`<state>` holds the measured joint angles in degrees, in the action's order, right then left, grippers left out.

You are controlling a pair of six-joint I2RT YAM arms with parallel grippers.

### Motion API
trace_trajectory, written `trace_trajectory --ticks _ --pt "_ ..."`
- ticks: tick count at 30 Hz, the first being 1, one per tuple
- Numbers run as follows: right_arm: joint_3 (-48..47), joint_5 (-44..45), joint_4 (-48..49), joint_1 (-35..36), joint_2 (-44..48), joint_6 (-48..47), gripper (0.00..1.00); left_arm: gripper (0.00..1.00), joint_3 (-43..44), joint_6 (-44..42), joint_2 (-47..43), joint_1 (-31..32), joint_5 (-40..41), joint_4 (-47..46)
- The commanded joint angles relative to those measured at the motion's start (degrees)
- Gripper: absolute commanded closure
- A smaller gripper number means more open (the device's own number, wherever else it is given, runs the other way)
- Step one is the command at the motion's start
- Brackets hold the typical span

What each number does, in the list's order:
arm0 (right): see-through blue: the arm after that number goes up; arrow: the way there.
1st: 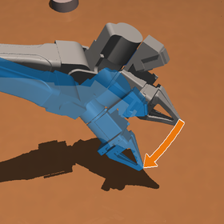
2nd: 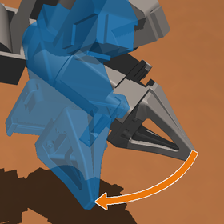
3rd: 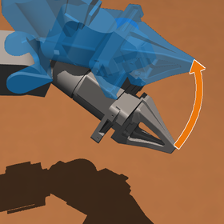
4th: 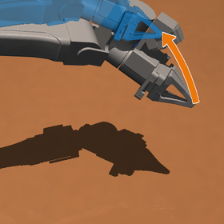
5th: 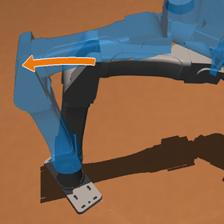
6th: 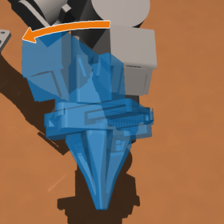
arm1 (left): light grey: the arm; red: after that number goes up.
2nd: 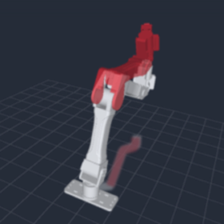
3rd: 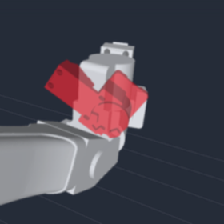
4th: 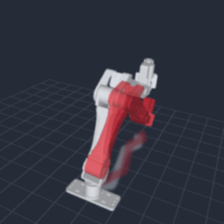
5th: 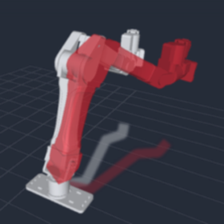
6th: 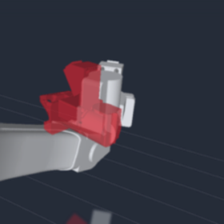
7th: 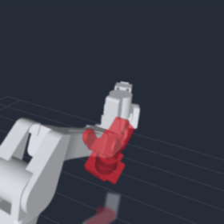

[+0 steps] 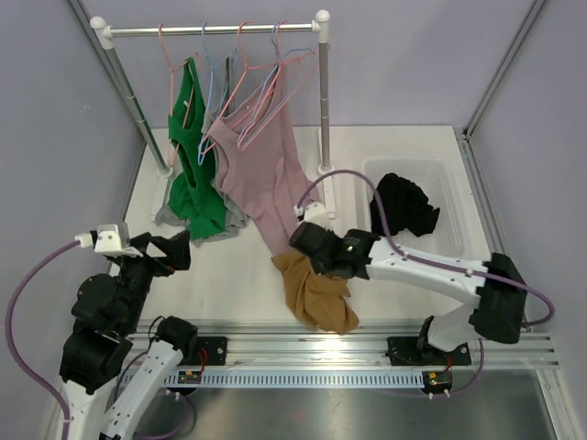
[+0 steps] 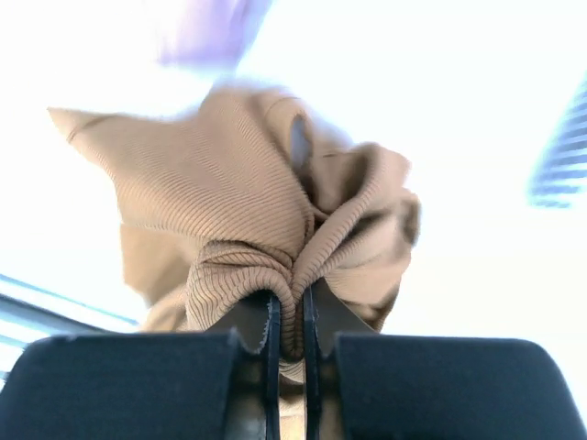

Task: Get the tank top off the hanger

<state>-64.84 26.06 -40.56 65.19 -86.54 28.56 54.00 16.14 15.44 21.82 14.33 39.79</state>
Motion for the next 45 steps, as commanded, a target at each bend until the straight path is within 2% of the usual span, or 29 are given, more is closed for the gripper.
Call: trace_trajectory --ticks 1,5,9,11,13,15,16,19,25,26,29,32,36,37,40,43,44,45 --pt "-9.22 10.41 -6.19 -4.88 9.19 -1.57 1.0 0.01 -6.52 -1.55 -4.79 -0.11 7.38 -4.35" --pt "-18.02 11.9 -9.89 -12.0 14.2 -7.09 1.0 0.01 -7.41 -0.5 -6.91 -0.2 7.29 -4.37" --pt "-29.61 15.76 -12.44 -19.37 14.3 -13.16 1.0 0.01 -7.16 -0.94 -5.43 -0.29 8.69 -3.67" --pt "-31.57 17.87 -12.09 -23.59 12.81 -16.33 1.0 0.01 -7.33 -0.85 -4.98 -0.38 8.7 -3.58" --pt "-32.54 14.29 -11.04 -31.21 12.01 -18.09 1.0 0.01 -7.33 -0.76 -4.37 -0.47 8.26 -3.58" --pt "-31.58 13.76 -8.5 -35.02 11.14 -18.53 1.0 0.01 -7.33 -0.76 -4.37 -0.9 8.17 -3.75" --pt "-29.84 12.88 -7.62 -39.74 10.96 -18.36 1.0 0.01 -7.5 -0.76 -4.37 -0.99 8.09 -3.76" --pt "-24.04 5.51 -4.63 -46.27 8.42 -17.05 1.0 0.01 -7.5 -0.76 -4.54 -1.34 7.82 -3.76" --pt "-11.02 -7.86 1.09 -51.03 -3.09 -12.22 1.0 0.01 -7.5 1.16 -5.16 -1.96 10.8 -3.32" --pt "-10.14 -12.05 1.88 -52.6 -7.02 -11.95 1.0 0.01 -7.07 1.96 -4.98 -2.05 11.77 -2.88" --pt "-11.18 -16.65 -1.0 -56.03 -16.86 -10.72 1.0 0.01 -6.98 2.4 -4.9 -2.14 11.61 -2.7" --pt "-11.98 -16.14 -2.69 -57.97 -20.51 -9.22 0.96 0.01 -6.63 2.14 -4.63 -2.14 10.99 -2.53" --pt "-11.88 -17.97 -2.77 -59.56 -16.21 -8.34 0.83 0.01 -5.84 1.61 -4.28 -2.14 10.02 -2.0" --pt "-12.76 -18.24 -5.04 -59.65 -14.9 -8.52 0.65 0.01 -5.22 1.53 -4.11 -2.14 9.5 -1.82" --pt "-16.89 -16.32 -8.73 -59.65 -11.21 -8.87 0.43 0.01 -0.92 1.53 -0.34 -2.14 8.26 0.63" --pt "-21.37 -13.51 -12.69 -59.65 -8.13 -8.96 0.36 0.01 6.71 1.17 6.16 -2.14 5.98 4.32" --pt "-23.47 -12.8 -13.49 -59.74 -7.33 -8.96 0.28 0.01 9.43 1.0 8.01 -2.14 4.58 6.24" --pt "-24.27 -12.1 -14.28 -59.65 -6.63 -8.96 0.06 0.01 11.72 0.3 10.11 -2.14 3.53 6.96"
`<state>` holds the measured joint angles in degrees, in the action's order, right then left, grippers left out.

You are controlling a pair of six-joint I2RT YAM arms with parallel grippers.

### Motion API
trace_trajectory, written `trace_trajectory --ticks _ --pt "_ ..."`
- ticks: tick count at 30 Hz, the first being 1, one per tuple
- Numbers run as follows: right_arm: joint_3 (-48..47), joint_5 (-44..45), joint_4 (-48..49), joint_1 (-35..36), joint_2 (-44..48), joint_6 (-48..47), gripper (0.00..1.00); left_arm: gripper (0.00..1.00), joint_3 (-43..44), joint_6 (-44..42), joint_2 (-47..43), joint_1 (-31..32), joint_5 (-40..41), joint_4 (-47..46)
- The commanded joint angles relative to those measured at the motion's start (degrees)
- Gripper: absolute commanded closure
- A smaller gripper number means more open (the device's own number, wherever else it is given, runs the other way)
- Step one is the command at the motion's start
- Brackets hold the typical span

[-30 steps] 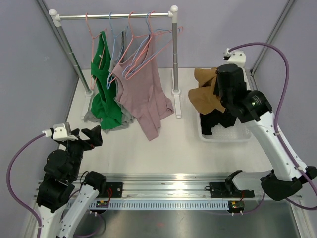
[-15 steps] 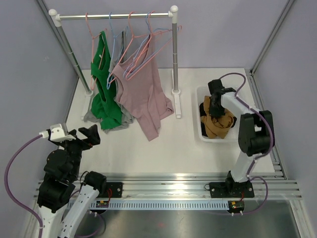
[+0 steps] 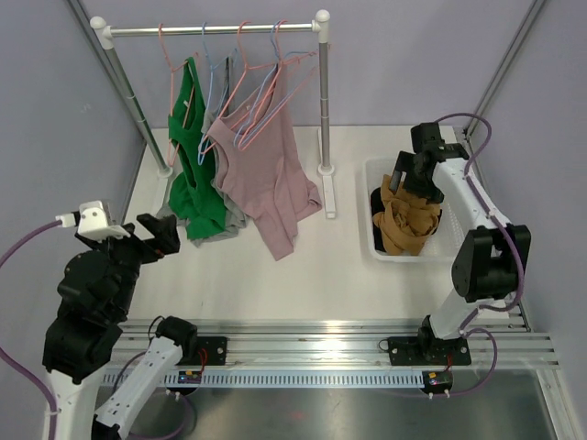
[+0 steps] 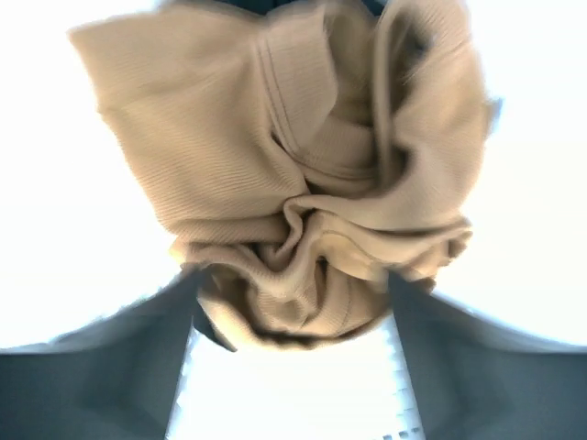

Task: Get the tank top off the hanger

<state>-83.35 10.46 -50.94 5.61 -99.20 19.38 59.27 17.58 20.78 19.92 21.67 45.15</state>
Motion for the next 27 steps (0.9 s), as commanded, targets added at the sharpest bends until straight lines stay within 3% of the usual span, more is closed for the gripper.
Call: trace_trajectory --ticks 1,6,12,16,18,23,27 --pt "-6.55 4.82 -5.21 -0.07 7.69 0.31 0.01 0.01 11.18 -1.32 8.02 -0.24 -4.7 2.05" --pt "-6.57 4.4 -5.58 -0.07 15.24 -0.22 0.0 0.01 23.86 -2.99 18.76 -0.24 -11.47 4.34" --pt "6.25 -21.15 8.29 -0.07 35.35 0.04 0.01 0.01 35.12 -5.98 31.42 -0.24 -17.71 2.14" --pt "14.33 -37.57 15.5 -0.07 42.32 3.64 0.03 0.01 39.25 -7.91 37.83 -0.24 -24.02 -2.95" --pt "16.63 -41.47 16.92 -0.07 44.87 5.41 0.07 0.01 39.52 -9.05 41.08 -0.24 -25.27 -7.95" --pt "21.38 -45.7 17.1 -0.07 48.92 6.38 0.13 0.01 45.66 -12.39 50.92 -0.24 -26.77 -13.15" --pt "22.18 -42.81 14.82 0.11 51.03 4.53 0.13 0.01 53.39 -15.29 58.75 -0.24 -26.51 -13.33"
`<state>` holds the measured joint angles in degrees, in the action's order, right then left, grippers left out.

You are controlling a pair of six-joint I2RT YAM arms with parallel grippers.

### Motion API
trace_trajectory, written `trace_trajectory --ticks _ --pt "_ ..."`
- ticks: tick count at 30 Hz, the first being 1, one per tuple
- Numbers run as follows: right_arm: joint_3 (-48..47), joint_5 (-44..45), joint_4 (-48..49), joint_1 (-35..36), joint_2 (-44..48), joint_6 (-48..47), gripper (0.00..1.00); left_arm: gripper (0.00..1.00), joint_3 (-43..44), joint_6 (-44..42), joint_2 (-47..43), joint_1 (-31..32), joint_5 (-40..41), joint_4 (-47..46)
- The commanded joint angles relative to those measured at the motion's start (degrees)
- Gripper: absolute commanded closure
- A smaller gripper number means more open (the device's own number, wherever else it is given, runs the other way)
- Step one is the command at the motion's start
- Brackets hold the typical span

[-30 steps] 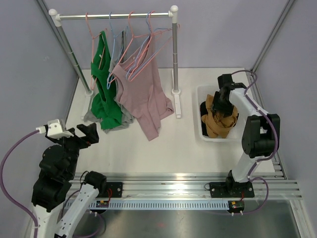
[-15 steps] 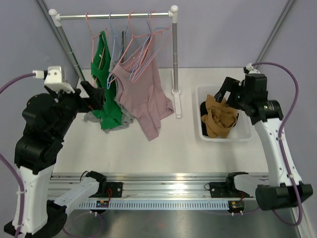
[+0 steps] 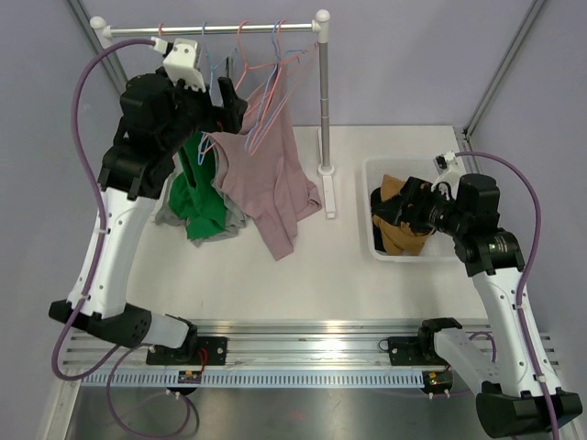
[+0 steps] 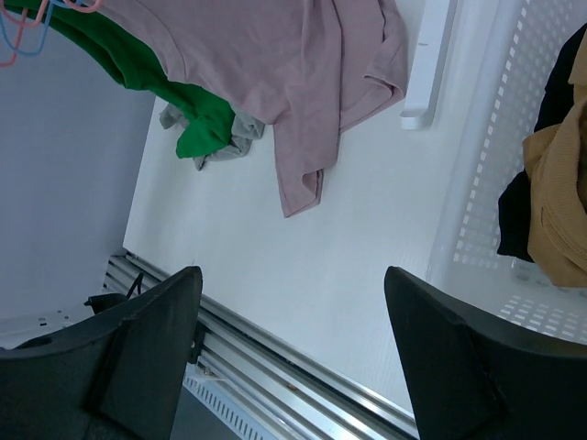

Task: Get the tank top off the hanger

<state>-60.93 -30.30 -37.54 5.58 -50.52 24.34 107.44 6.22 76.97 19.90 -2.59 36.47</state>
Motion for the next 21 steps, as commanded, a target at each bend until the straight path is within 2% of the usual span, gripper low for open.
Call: trace_trajectory --ticks 1,4,8,13,19,21 --pt "0.02 -1.87 1.24 0.3 2.71 -0.43 0.13 0.02 8.28 -4.54 5.88 -0.21 -2.77 -3.96" --pt "0.02 -2.48 1.68 0.48 4.02 0.18 0.13 0.1 16.53 -5.87 11.17 -0.48 -2.51 -0.81" --pt "-0.07 -4.14 2.03 0.48 5.34 1.32 0.13 0.21 23.33 -9.82 19.78 -1.44 -3.03 2.2" --pt "-0.42 -5.99 1.68 0.48 6.75 2.03 0.13 0.27 25.1 -10.35 24.45 -3.02 -4.0 2.73" --pt "0.02 -7.48 1.94 0.48 6.75 2.29 0.14 0.28 24.13 -10.88 28.14 -4.61 -4.25 1.85" --pt "0.11 -7.66 2.12 0.48 6.75 2.47 0.15 0.32 23.96 -10.26 29.02 -5.13 -4.7 2.12"
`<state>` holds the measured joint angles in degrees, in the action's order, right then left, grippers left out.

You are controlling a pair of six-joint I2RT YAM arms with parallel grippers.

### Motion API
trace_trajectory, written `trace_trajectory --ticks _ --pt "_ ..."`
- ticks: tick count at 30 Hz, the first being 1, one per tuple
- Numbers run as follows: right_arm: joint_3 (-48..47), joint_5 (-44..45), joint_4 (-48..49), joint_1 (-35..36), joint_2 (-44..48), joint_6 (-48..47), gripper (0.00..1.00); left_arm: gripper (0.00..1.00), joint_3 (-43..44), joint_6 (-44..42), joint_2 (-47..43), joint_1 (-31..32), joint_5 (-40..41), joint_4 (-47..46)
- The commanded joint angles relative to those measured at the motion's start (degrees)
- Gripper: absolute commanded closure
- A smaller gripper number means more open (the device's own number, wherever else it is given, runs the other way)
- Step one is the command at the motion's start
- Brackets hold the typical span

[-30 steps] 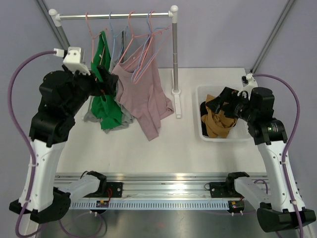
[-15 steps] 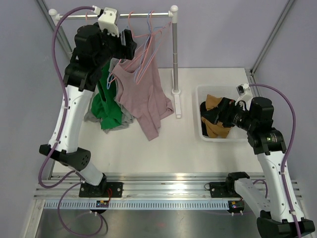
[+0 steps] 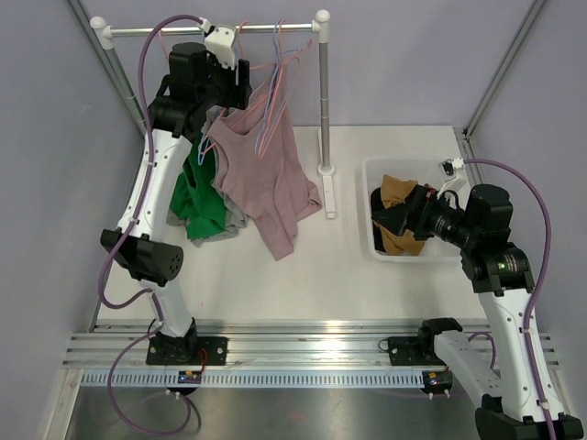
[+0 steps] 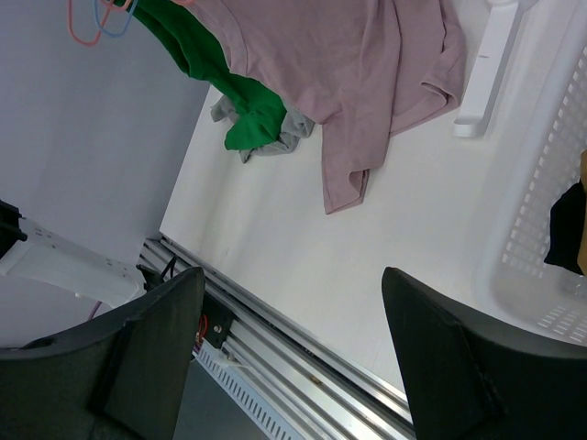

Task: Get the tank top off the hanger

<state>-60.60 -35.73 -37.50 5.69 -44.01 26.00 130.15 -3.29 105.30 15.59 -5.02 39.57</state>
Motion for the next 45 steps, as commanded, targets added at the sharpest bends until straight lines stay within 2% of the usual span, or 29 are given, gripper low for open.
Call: trace_trajectory --ticks 1,3,8,12,13,16,19,24,26,31,34,37,45 --pt "-0.13 -2.24 2.51 0.37 0.41 0.89 0.15 0.34 0.9 -0.58 1.31 -0.92 -2.71 -0.55" --pt "-0.22 -2.33 2.6 0.37 0.42 0.98 0.15 0.45 0.64 -0.14 2.01 -1.09 -3.07 0.06" --pt "-1.01 -2.24 2.08 0.37 0.06 0.55 0.16 0.63 0.9 0.56 2.72 -1.09 -3.86 1.91" --pt "-1.01 -2.16 1.99 0.37 -0.02 0.28 0.16 0.64 1.51 1.18 2.37 -1.09 -4.74 2.52" --pt "-0.84 -2.24 1.99 0.37 -0.02 0.19 0.16 0.68 1.77 1.35 2.46 -1.09 -5.26 3.14" --pt "-0.66 -2.07 2.16 0.37 0.15 0.19 0.16 0.92 2.48 2.58 2.55 -1.09 -5.44 4.02" --pt "-0.92 -1.98 1.9 0.37 0.15 -0.07 0.16 0.99 2.92 5.46 2.11 -1.01 -5.79 4.46" --pt "-1.36 -2.07 1.72 0.37 0.15 -0.33 0.16 1.0 3.71 9.52 -0.17 -0.39 -5.01 3.23" --pt "-1.45 -1.98 1.72 0.37 0.24 -0.33 0.16 1.0 3.89 11.19 -2.11 1.18 -2.38 2.09" --pt "-1.8 -2.16 1.72 0.46 0.5 -0.33 0.16 1.0 4.15 10.06 -6.5 7.78 10.35 -0.1" --pt "-2.24 -2.24 1.29 0.37 0.5 -0.51 0.16 1.0 4.15 12.33 -8.96 9.36 14.4 -0.63" --pt "-2.68 -2.24 0.93 0.37 0.68 -0.77 0.16 1.0 3.01 15.23 -11.33 9.54 16.7 -0.46" --pt "-4.0 -1.89 -0.03 0.37 1.21 -1.3 0.16 1.0 -2.7 17.44 -17.14 9.54 16.7 -1.34"
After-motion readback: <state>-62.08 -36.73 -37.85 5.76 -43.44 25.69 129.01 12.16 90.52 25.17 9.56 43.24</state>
